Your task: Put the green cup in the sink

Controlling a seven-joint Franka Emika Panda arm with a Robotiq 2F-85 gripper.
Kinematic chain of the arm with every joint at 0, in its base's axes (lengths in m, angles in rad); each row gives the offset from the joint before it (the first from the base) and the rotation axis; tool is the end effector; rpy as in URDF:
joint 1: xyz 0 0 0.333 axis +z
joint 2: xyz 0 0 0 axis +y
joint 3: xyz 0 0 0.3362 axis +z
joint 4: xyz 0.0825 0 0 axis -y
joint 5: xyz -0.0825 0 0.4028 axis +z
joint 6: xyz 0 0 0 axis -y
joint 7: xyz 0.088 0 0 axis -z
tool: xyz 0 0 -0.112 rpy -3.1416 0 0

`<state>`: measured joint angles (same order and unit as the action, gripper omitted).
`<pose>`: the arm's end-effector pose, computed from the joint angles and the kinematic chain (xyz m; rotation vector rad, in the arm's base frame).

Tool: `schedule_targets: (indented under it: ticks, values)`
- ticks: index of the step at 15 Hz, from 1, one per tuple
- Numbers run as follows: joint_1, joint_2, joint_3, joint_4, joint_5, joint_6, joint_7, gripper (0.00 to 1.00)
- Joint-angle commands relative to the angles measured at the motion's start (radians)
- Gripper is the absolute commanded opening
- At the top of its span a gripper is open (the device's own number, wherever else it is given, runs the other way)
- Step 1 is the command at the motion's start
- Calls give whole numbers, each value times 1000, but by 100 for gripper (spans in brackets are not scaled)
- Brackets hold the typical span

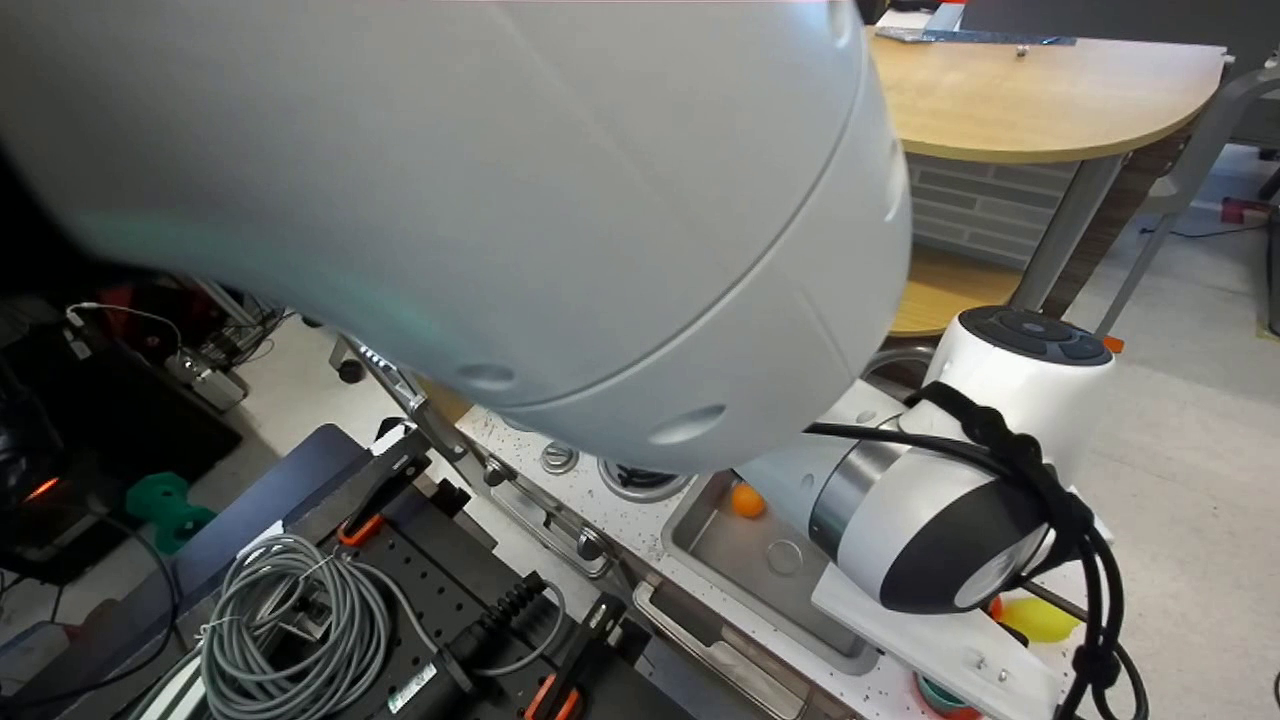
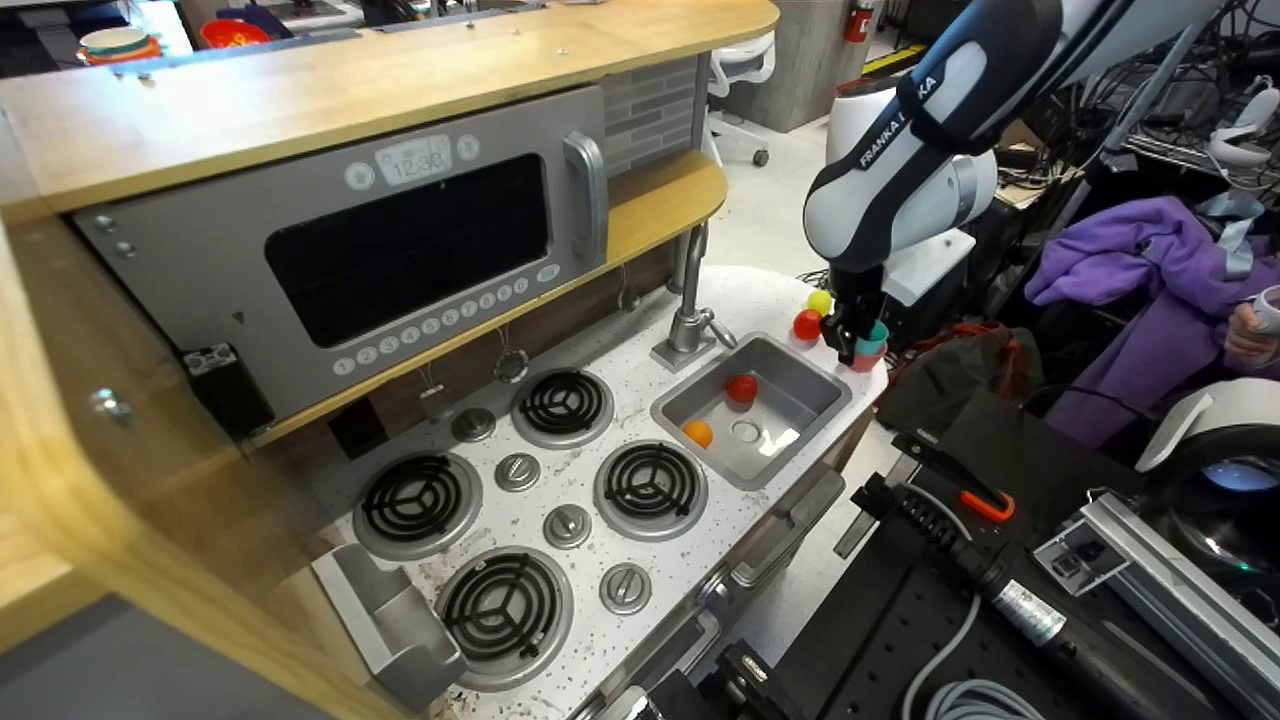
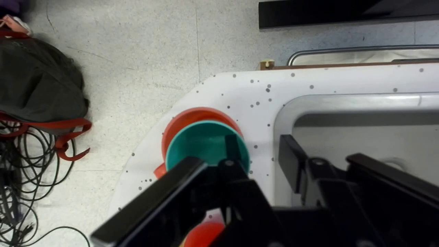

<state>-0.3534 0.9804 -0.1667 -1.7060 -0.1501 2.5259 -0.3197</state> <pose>0.5648 -0.3195 0.0086 2.9834 -0.0121 -0.3467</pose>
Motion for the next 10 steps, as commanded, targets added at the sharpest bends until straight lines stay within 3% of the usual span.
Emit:
schedule_targets:
  ticks: [1,3,10]
  values:
    - [2,9,-6,35,-2,-40,14,6]
    - [3,6,-10,32,-3,-40,19,0]
    - [2,-30,-22,-14,-10,-16,20,1]
